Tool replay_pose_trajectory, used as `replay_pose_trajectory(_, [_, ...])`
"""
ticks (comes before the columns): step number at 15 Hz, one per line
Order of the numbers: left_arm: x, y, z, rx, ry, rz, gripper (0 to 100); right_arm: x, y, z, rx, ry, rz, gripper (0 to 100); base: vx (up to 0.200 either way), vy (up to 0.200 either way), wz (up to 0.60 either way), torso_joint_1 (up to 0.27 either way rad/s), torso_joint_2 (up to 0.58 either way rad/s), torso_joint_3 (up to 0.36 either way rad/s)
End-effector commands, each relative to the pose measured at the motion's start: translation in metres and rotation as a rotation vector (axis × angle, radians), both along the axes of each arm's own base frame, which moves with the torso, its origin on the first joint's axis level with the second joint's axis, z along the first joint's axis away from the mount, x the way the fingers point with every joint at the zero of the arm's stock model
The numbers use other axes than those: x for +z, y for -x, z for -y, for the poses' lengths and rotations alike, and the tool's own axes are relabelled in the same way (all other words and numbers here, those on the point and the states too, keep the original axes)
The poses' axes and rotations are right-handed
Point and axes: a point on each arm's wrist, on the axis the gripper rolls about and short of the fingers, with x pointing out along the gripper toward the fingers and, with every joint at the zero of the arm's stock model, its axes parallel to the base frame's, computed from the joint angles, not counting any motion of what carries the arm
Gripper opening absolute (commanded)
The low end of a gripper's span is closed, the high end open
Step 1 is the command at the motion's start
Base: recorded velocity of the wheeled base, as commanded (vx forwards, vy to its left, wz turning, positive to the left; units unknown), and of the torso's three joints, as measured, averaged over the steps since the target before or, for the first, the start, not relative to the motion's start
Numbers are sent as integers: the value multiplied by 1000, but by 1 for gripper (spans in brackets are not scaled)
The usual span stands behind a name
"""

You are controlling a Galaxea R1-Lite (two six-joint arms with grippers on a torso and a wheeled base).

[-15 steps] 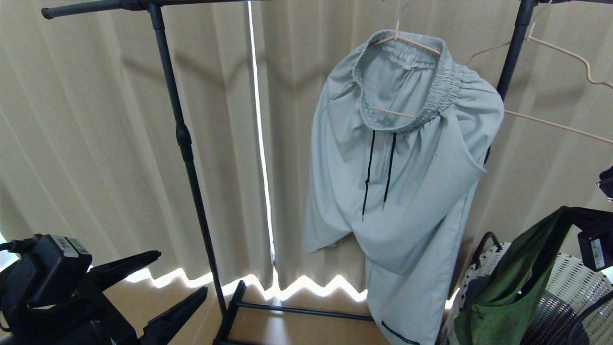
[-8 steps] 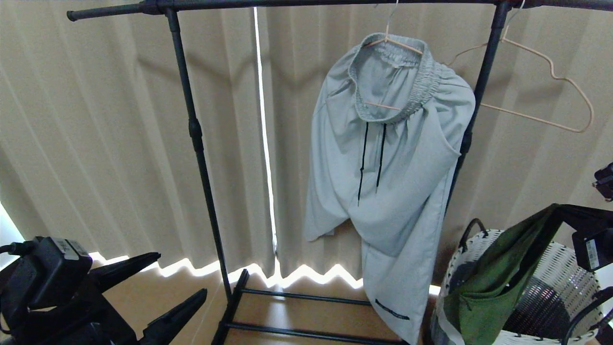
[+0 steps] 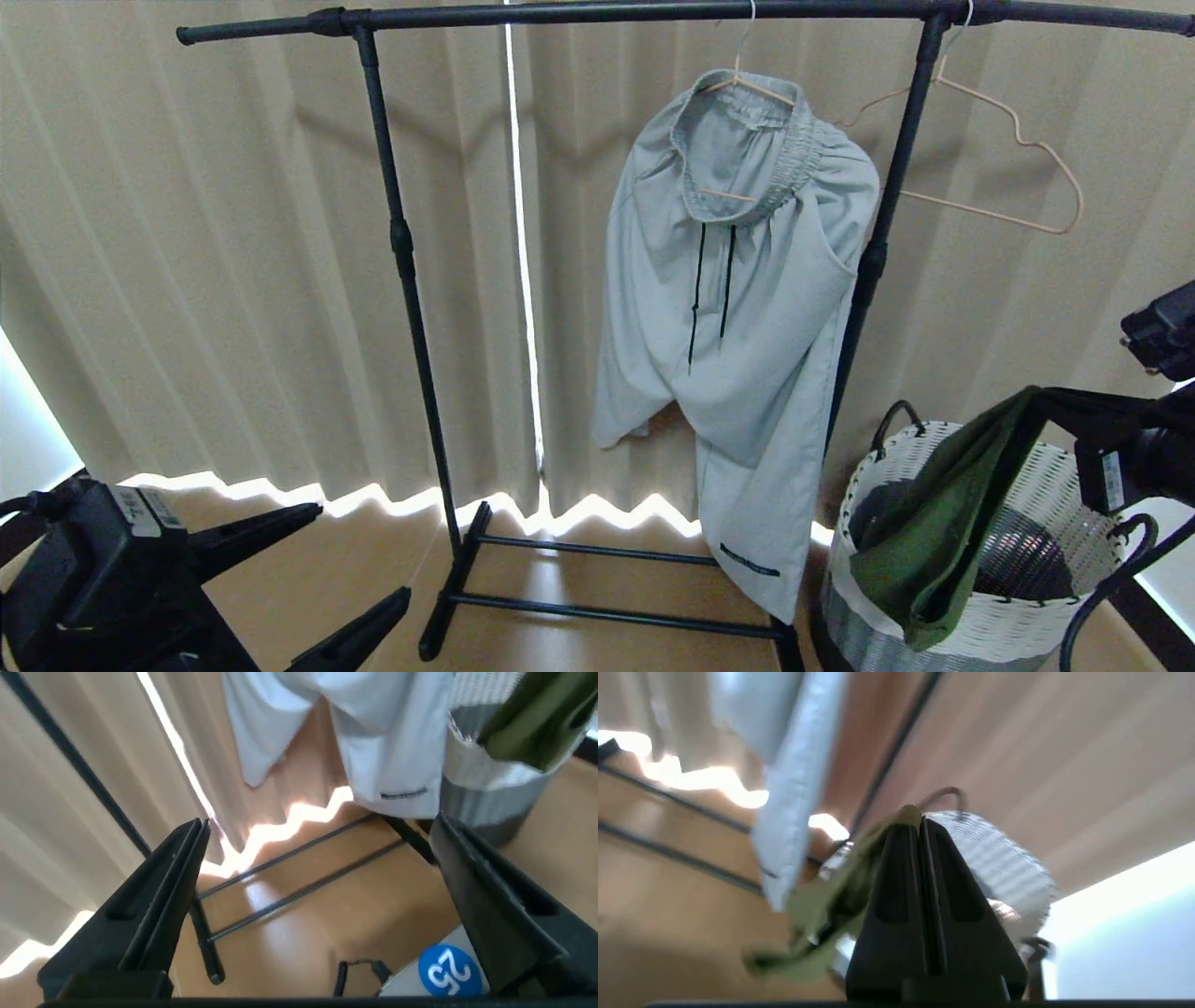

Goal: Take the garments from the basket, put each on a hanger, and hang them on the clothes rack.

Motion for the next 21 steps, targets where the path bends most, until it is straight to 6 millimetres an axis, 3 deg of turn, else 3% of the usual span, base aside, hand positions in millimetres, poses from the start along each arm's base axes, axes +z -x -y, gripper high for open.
replay_pose_trajectory(1, [-1,5,8,-76,0,-4,100,10,-9,-10,53,-13,19,0,0,0,0,0,0,0])
replay_pose_trajectory(3, [8,3,20,-170,20,10,100,18,-11,-21,144,-35,41,0,0,0,0,0,0,0])
replay_pose_trajectory(6, [24,-24,52,-228,24,11,100,30,-15,-48,261,-120,58,0,0,0,0,0,0,0])
replay_pose_trajectory(8, [19,-41,74,-258,0,-29,100,41,-19,-67,352,-196,62,0,0,0,0,0,0,0])
replay_pose_trajectory(11, [13,-41,126,-376,35,-118,100,54,-20,-88,434,-287,71,0,0,0,0,0,0,0])
replay_pose_trajectory(13, [16,-39,153,-396,91,-158,100,57,-16,-92,454,-312,73,0,0,0,0,0,0,0])
replay_pose_trajectory(16, [20,-59,192,-332,110,-125,100,61,-5,-88,499,-341,80,0,0,0,0,0,0,0])
replay_pose_trajectory(18, [16,-66,201,-311,105,-124,100,62,-2,-86,511,-350,83,0,0,0,0,0,0,0])
replay_pose_trajectory(19, [10,-78,219,-262,108,-120,100,63,5,-82,527,-356,87,0,0,0,0,0,0,0])
replay_pose_trajectory(21, [5,-84,232,-260,124,-135,100,65,9,-80,540,-362,94,0,0,0,0,0,0,0])
